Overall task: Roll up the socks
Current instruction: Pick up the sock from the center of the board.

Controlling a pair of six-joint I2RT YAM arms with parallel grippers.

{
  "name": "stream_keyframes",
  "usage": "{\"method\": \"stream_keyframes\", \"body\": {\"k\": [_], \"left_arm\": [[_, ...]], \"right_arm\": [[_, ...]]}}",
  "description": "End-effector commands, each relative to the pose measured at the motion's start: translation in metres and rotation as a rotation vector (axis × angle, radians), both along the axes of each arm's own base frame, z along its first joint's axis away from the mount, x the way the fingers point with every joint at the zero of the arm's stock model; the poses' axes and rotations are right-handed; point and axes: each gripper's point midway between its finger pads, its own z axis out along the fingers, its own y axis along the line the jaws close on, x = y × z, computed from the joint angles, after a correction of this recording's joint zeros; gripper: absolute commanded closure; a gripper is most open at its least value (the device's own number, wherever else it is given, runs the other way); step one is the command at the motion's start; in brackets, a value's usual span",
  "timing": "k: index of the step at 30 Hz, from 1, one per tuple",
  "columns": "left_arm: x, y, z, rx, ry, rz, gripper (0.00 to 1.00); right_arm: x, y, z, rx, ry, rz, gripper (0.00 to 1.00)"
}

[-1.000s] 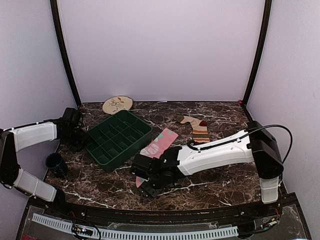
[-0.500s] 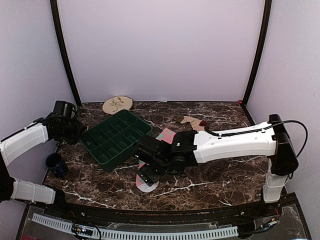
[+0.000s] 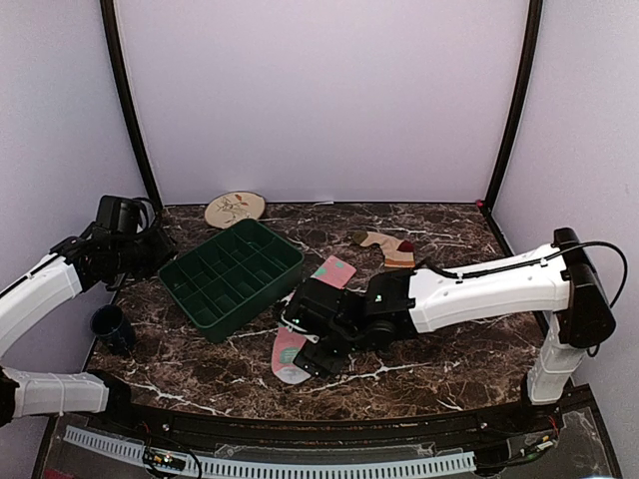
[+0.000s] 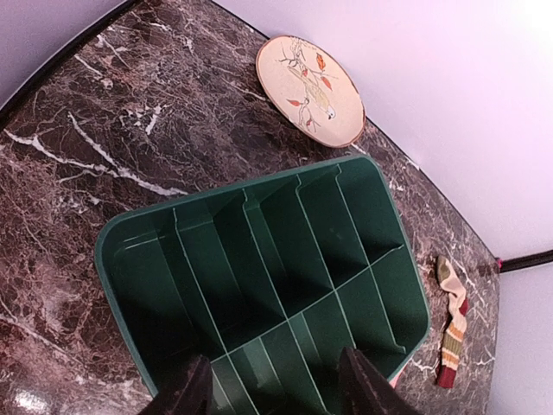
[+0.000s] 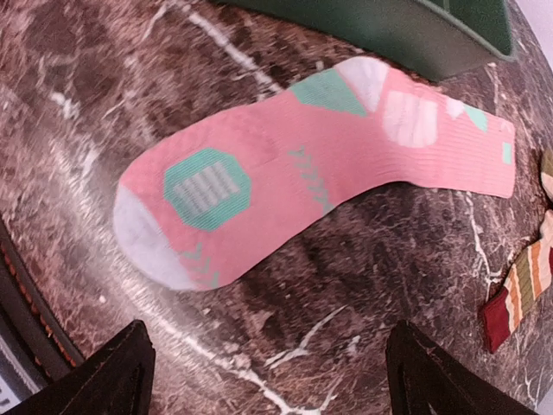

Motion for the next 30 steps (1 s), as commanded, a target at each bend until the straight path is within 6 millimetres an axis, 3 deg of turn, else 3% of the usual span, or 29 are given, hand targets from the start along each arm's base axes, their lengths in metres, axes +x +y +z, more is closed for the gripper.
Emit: {"method": "stream_keyframes", "body": {"k": [1,5,11,21,30], "left_arm": [[-0.009,-0.002,0.009,0.070,-0.001,-0.071,0.47],[-0.010,-0.005,0.007,0.071,0.005,-0.091,0.47],[-0.010,-0.009,0.008,0.063,0.002,-0.119,0.47],[-0.014,-0.011,0.008,0.077,-0.002,-0.148,0.47],[-0.010,-0.013,0.009,0.080,-0.011,-0.156,0.47]], "right_arm": [[-0.039,0.019,-0.003,-0.005,-0.020,0.157,0.11],[-0.064,0.036,-0.009,-0.019,-0.058,0.220,0.14],[-0.089,0.052,-0.040,-0.096,-0.102,0.300,0.21],[-0.074,0.061,-0.061,-0.141,-0.175,0.297,0.24],[-0.049,0.054,-0.074,-0.178,-0.171,0.294,0.37]]}}
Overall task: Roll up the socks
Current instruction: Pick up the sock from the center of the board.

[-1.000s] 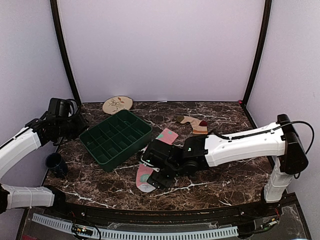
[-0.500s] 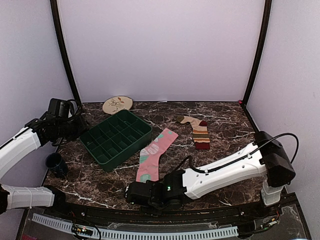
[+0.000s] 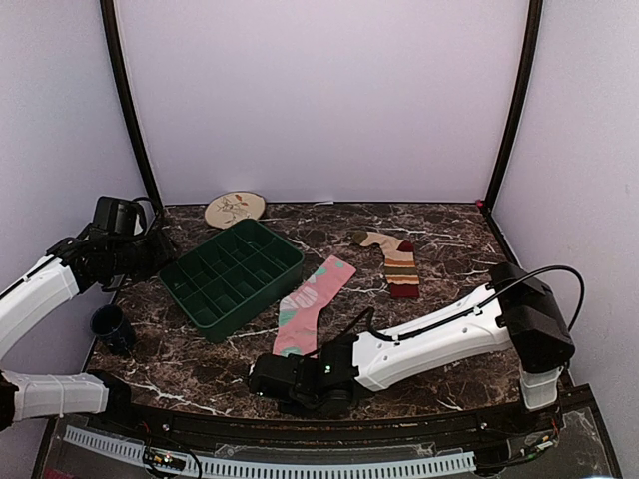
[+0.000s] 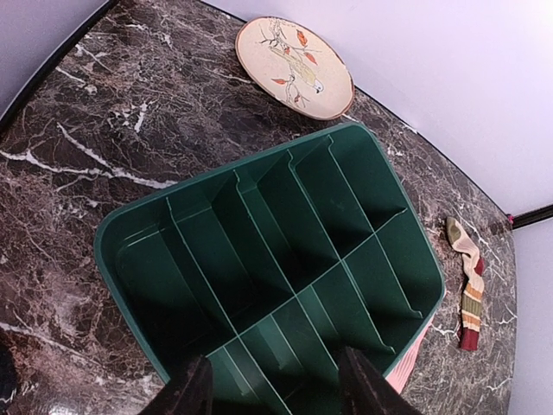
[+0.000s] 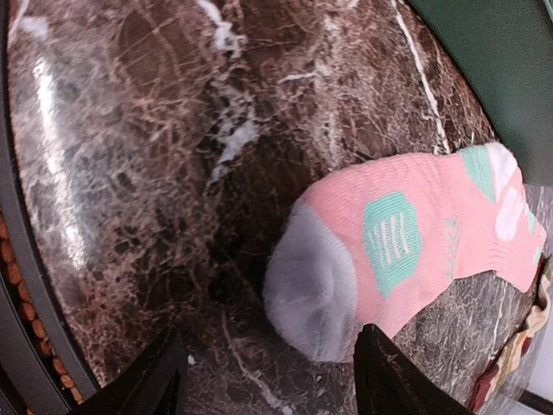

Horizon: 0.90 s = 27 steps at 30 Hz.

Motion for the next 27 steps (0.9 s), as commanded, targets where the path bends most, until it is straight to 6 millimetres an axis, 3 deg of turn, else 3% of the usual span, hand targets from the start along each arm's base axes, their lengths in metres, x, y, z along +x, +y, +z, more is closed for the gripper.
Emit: {"method": "stream_keyframes", "body": {"k": [1,7,9,18,27], "left_arm": [[0.002,-0.005,0.010,0.001,-0.026,-0.027,0.47],[0.006,-0.007,0.008,-0.004,-0.026,-0.033,0.47],[0.007,-0.008,0.007,-0.004,-0.026,-0.034,0.47],[0.011,-0.012,0.004,-0.024,-0.027,-0.046,0.47],[0.008,-0.014,-0.005,-0.040,-0.025,-0.049,0.47]], "right_arm": [[0.017,0.003,-0.002,0.005,-0.018,-0.006,0.39],[0.019,-0.001,-0.016,-0.042,0.029,0.023,0.64],[0.016,-0.001,-0.019,-0.052,0.044,0.032,0.67],[0.006,-0.003,-0.010,-0.041,0.023,0.041,0.58],[0.007,-0.007,-0.029,-0.089,0.030,0.058,0.57]]}}
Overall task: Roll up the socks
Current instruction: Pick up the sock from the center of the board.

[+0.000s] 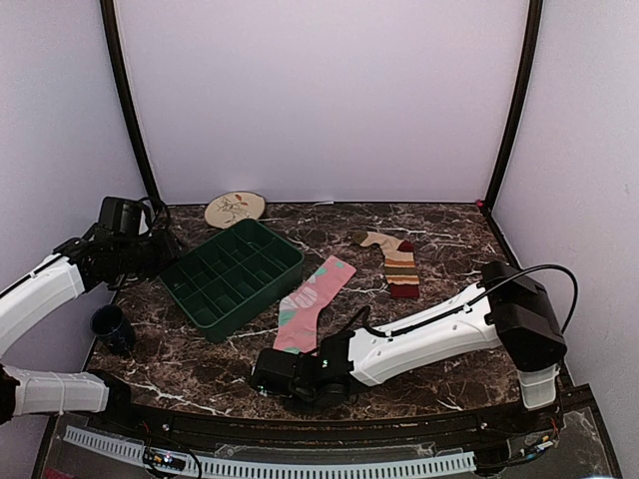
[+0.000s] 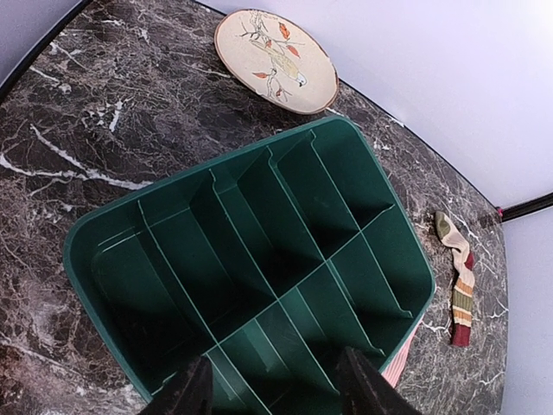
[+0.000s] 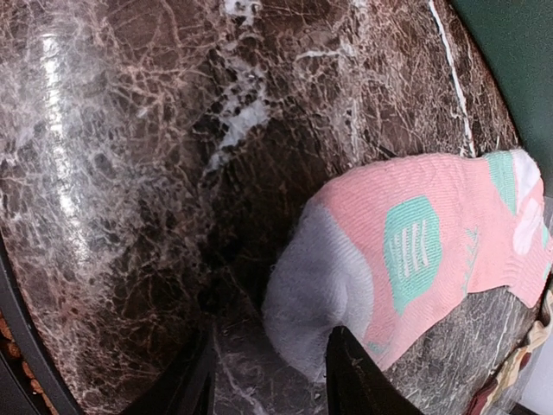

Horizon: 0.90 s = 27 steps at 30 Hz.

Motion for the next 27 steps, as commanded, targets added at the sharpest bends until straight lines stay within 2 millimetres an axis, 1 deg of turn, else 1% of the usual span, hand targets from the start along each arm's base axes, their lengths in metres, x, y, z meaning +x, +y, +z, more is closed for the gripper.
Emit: {"method": "stream_keyframes", "body": {"k": [1,6,13,16,18,20,23,27], "left_arm": [[-0.002,-0.003,-0.001,-0.011,-0.015,-0.014,0.47],[-0.001,-0.006,-0.001,0.006,-0.020,-0.041,0.47],[-0.003,-0.010,-0.010,0.023,-0.007,-0.061,0.47],[-0.003,-0.010,-0.011,0.026,-0.007,-0.061,0.47],[-0.003,-0.010,-0.012,0.027,-0.006,-0.064,0.47],[-0.003,-0.011,-0.013,0.029,-0.005,-0.066,0.47],[-0.003,-0.011,-0.014,0.025,-0.003,-0.068,0.47],[-0.004,-0.013,-0.014,0.033,-0.004,-0.075,0.48]], "right_arm": [[0.000,-0.004,-0.016,-0.038,0.008,0.012,0.57],[0.008,-0.002,-0.022,-0.046,0.021,0.007,0.58],[0.016,-0.001,-0.034,-0.071,0.037,0.005,0.61],[0.020,-0.005,-0.039,-0.084,0.047,-0.007,0.68],[0.022,-0.008,-0.042,-0.092,0.053,-0.016,0.75],[0.023,-0.012,-0.046,-0.106,0.058,-0.025,0.82],[0.025,-0.015,-0.050,-0.122,0.060,-0.036,0.99],[0.028,-0.014,-0.045,-0.116,0.053,-0.047,1.00]]}}
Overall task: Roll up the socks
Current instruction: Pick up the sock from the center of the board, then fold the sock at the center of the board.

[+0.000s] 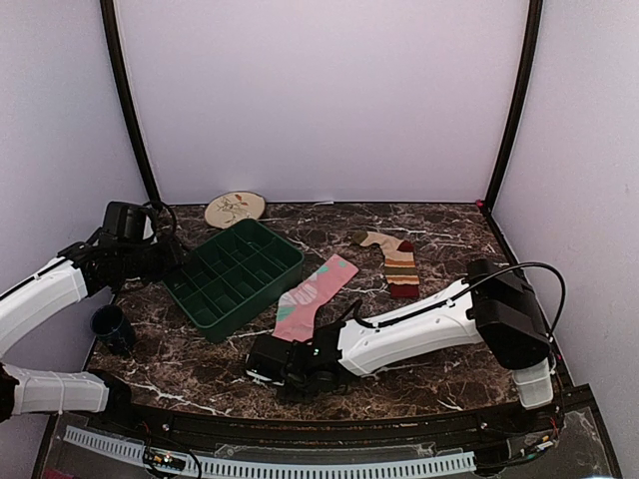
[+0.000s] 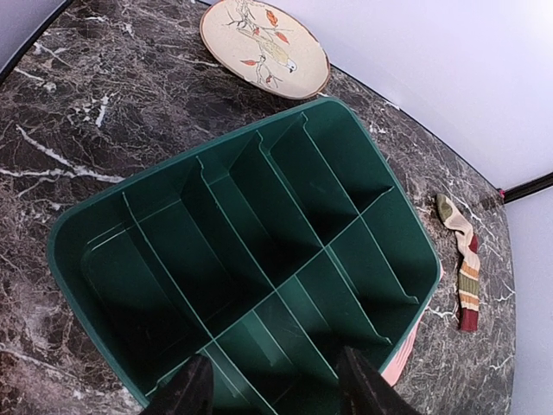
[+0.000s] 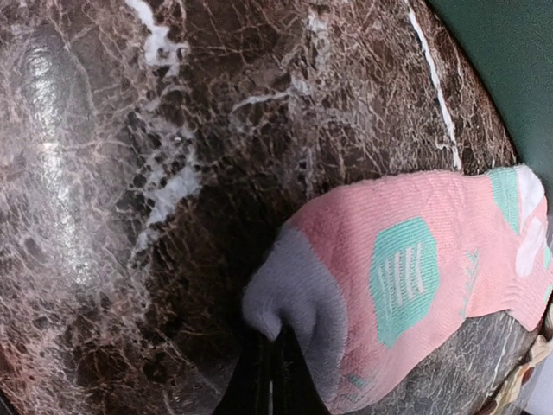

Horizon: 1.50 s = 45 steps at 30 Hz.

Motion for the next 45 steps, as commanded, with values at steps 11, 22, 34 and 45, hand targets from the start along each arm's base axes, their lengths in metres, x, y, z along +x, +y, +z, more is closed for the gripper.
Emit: {"method": "stream_keyframes", "body": {"k": [11,22,34,45], "left_arm": [[-0.006,-0.007,0.001,0.057,-0.033,-0.067,0.48],[-0.015,-0.021,0.006,0.080,-0.070,-0.142,0.48],[-0.019,-0.041,0.002,0.115,-0.054,-0.183,0.48],[-0.003,-0.074,-0.002,0.202,-0.041,-0.219,0.48]], "right_arm": [[-0.043,-0.005,0.025,-0.021,0.322,0.018,1.00],[-0.093,0.031,0.100,0.137,0.673,0.038,1.00],[-0.031,0.027,0.157,0.388,0.762,-0.093,1.00],[0.052,-0.013,0.159,0.480,0.739,-0.211,1.00]]}}
